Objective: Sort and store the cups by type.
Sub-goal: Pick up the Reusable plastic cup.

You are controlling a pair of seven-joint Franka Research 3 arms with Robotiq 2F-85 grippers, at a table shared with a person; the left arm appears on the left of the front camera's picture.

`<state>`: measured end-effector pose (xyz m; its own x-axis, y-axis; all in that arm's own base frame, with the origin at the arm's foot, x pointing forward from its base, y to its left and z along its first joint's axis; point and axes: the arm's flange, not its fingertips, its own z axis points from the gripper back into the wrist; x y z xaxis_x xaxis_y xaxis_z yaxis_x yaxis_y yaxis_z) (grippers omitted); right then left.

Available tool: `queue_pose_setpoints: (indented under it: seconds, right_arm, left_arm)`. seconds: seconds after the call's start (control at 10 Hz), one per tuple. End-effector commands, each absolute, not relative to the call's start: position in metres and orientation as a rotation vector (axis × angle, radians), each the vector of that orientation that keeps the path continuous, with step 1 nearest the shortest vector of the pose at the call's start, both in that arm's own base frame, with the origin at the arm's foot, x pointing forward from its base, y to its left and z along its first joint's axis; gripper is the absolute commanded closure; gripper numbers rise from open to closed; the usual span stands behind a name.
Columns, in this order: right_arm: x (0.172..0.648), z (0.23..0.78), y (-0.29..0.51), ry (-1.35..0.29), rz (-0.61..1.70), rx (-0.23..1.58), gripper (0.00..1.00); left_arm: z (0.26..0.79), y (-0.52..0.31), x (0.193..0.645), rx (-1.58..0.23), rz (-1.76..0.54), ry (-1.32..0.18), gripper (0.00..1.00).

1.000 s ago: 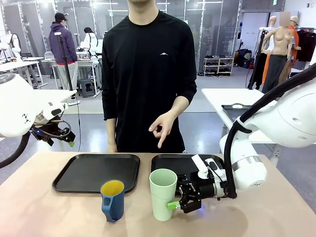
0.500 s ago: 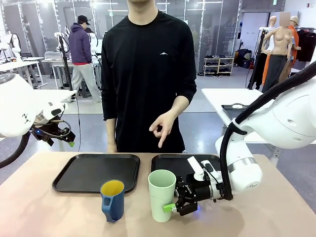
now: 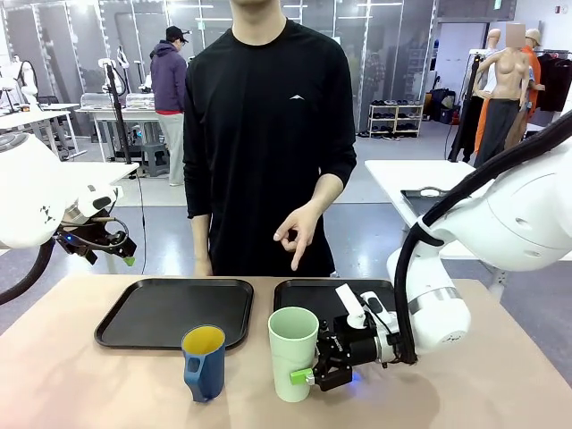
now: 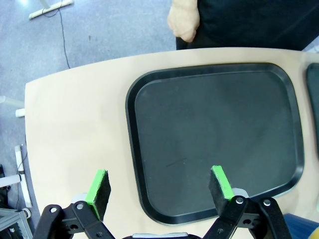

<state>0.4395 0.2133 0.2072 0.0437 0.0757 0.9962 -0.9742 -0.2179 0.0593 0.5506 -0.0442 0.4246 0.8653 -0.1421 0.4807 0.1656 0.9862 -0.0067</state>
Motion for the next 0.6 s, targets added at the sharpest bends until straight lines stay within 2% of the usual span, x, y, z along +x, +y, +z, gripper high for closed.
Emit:
queue_pose_setpoints:
  seconds: [0.0, 0.3, 0.4, 0.5]
  right_arm:
    - [0.4288, 0.1857, 0.2179, -1.039, 1.362, 1.283, 0.00]
    - [0.4252, 0.1832, 0.2179, -1.034, 1.369, 1.281, 0.00]
    - [0.4236, 0.1830, 0.2166, -1.033, 1.377, 1.270, 0.16]
    - [0.4226, 0.1834, 0.2162, -1.045, 1.379, 1.271, 0.17]
  left_arm:
    - [0.4267, -0.0430, 0.5496, -0.052, -0.160, -0.495, 0.00]
    - [0.4267, -0.0430, 0.5496, -0.052, -0.160, -0.495, 0.00]
    - [0.4267, -0.0430, 0.5496, -0.052, -0.160, -0.495, 0.00]
    - [0.4267, -0.0430, 0.5496, -0.052, -0.160, -0.495, 0.00]
